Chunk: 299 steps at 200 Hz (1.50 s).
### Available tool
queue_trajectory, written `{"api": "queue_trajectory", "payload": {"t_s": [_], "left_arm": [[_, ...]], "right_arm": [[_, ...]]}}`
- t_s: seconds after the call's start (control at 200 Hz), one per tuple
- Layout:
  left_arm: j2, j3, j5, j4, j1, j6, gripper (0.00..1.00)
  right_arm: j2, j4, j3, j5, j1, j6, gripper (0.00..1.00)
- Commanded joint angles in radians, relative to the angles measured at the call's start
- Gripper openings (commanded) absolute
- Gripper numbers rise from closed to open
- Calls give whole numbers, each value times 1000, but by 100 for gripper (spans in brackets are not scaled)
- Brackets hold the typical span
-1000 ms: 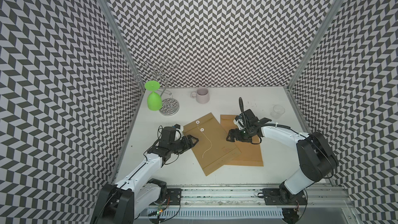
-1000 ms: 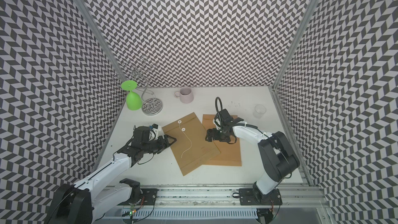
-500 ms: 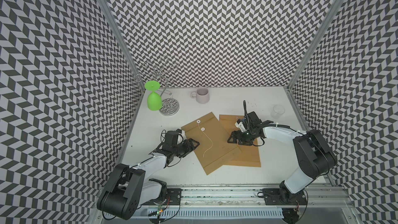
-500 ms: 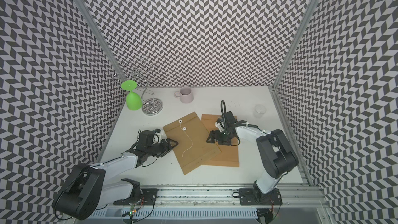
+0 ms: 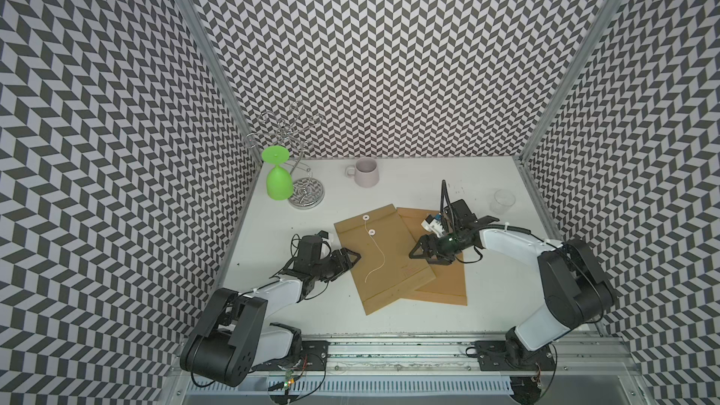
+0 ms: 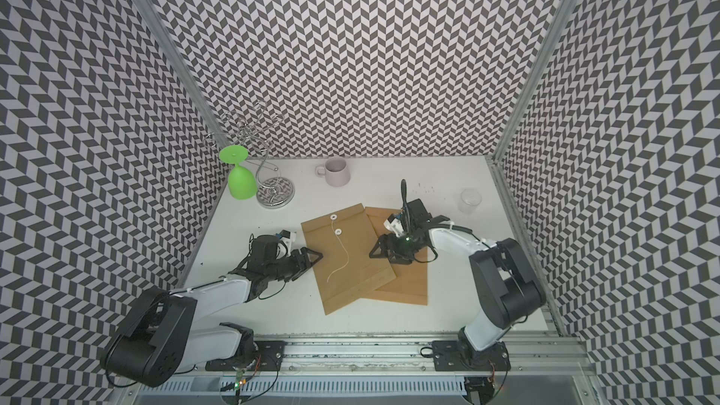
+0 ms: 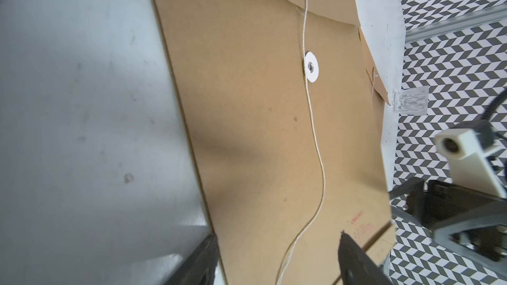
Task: Close the mouth of the file bag
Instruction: Pick up the file bag from the center of the board.
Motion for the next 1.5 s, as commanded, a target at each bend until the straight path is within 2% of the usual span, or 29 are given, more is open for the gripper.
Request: {"api": "queue_trajectory", "payload": {"t_s": [0.0,0.105,0.285,0.471,0.551,0.726,0.796,0.931,1.037,1.147,1.282,1.382,1.492], "left_arm": [[0,-19,-13,-80,-2,14,71],[-3,-13,-10,-78,-2,11,71],[-26,-15,-10,-84,-2,6,71],[-54,10,17,-112,19,12,71],[-112,55,87,-153,81,28,72],[-287,200,259,-212,313,25,80],[-305,267,312,-190,362,3,83],[-293,347,378,-49,389,-89,85],[-270,423,396,12,406,-85,86],[-224,443,427,249,407,-183,86],[-152,483,466,565,388,-319,88],[-114,583,507,595,338,-289,90],[-80,691,510,461,263,-131,90]], "right_arm": [[-49,33,39,-80,-1,11,73],[-1,38,-1,3,5,2,59],[7,132,-73,30,11,57,35],[-11,136,-63,77,11,13,0],[-70,190,-67,64,10,-2,0],[-258,351,-39,99,9,-17,0],[-320,452,-31,98,0,-7,0],[-403,618,1,128,-23,20,0],[-427,657,65,103,-39,12,0],[-425,687,133,31,-42,6,0],[-448,784,153,-46,-42,69,0],[-463,819,174,-94,-42,113,0],[-481,864,172,-147,-42,165,0]]}}
